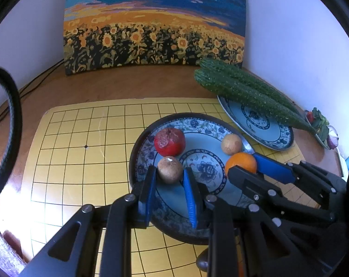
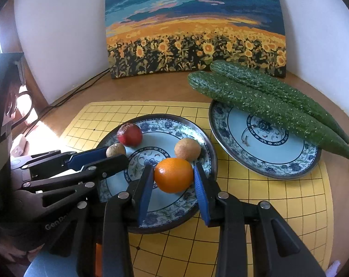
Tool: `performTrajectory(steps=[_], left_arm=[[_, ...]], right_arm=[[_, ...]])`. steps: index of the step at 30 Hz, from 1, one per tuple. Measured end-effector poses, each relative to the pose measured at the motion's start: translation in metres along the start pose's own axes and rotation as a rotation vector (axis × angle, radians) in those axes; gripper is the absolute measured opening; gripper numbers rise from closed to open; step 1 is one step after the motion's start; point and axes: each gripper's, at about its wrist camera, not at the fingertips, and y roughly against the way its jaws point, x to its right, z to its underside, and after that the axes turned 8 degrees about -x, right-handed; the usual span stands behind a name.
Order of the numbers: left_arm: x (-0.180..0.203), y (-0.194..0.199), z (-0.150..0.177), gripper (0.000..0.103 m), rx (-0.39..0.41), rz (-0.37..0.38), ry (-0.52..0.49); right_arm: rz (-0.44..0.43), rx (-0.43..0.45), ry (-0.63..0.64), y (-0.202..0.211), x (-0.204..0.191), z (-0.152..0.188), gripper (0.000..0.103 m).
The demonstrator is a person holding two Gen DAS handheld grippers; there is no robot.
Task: Organize fruits
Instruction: 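Carry the brown fruit with the left tool while the right tool carries the orange to the plate, then open the left tool over the plate while the right tool releases the orange there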
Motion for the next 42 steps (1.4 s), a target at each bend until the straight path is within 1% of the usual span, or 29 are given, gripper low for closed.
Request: performTrajectory(steps=[7,13,15,19,24,29,32,34,42], left_arm=[[0.000,0.000,0.000,0.024,0.000,0.002,0.001],[0.001,0.001,0.001,0.025,-0.012,-0.006,-0.007],[-0.001,0.002,0.000,0.026,-0.021,0.001,0.000],[-0.005,0.008,-0.001,0.033,-0.028,0.007,0.022],[-0.004,0.016,0.001,0.035,-0.024,-0.002,0.023],[-0.001,0.025,0.006,0.038,-0.020,-0.008,0.025],[0.000,0.032,0.010,0.038,-0.018,-0.009,0.018],[0.000,0.036,0.013,0.039,-0.018,-0.012,0.013],[-0.002,0.049,0.027,0.039,-0.032,-0.006,0.019]], right_arm=[[-0.002,0.000,0.001,0.000,0.000,0.001,0.036],[-0.005,-0.025,-0.013,-0.002,0.002,0.001,0.038],[-0.016,-0.030,-0.028,-0.001,0.004,0.001,0.041],[-0.036,-0.032,-0.053,0.002,0.007,0.002,0.044],[-0.046,-0.026,-0.057,0.009,0.007,0.004,0.052],[-0.054,-0.024,-0.046,0.016,0.004,0.006,0.052],[-0.049,-0.025,-0.034,0.021,0.001,0.009,0.053],[-0.044,-0.042,-0.031,0.022,-0.001,0.010,0.055],[-0.066,-0.050,-0.015,0.033,-0.009,0.022,0.055]])
